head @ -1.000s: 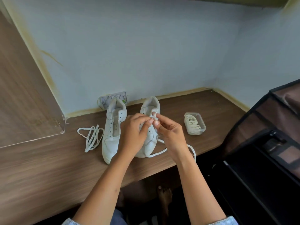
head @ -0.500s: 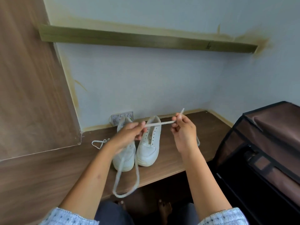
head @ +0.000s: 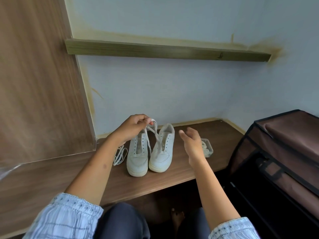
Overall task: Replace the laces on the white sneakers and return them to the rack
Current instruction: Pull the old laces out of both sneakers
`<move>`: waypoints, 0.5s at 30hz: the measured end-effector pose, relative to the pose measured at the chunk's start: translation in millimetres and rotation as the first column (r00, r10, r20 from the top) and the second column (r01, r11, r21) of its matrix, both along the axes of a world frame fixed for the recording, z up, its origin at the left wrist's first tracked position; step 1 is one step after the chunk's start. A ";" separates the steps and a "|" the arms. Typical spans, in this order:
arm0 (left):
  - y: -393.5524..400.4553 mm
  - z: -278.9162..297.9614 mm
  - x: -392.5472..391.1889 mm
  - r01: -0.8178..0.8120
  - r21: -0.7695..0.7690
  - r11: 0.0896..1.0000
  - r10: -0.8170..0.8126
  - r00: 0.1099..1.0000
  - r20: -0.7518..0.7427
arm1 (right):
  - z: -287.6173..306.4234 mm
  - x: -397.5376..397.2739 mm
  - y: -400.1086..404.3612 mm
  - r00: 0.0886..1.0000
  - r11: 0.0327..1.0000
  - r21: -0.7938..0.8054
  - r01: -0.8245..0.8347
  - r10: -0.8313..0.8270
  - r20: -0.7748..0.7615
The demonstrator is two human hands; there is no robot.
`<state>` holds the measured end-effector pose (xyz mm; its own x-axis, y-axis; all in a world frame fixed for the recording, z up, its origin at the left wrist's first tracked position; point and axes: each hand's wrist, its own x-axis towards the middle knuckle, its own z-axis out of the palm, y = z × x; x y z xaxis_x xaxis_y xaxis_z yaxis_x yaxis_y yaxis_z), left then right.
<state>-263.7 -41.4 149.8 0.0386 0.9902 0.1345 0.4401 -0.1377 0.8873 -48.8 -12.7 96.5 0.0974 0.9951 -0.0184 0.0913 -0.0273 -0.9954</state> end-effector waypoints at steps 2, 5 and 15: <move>-0.4 -0.2 5.1 0.009 0.027 1.000 -0.007 0.997 -0.070 | 12.9 -12.0 -6.7 0.968 0.967 0.062 -0.248 0.250 -0.020; -1.2 -0.6 12.0 0.025 0.097 0.995 -0.009 0.985 -0.170 | 25.8 -35.1 -12.8 0.853 0.852 0.059 -0.519 0.521 -0.023; -15.0 0.3 -16.1 -0.219 0.144 0.965 0.163 0.933 0.320 | 2.7 -66.7 -14.1 0.722 0.741 0.051 -0.669 0.665 -0.192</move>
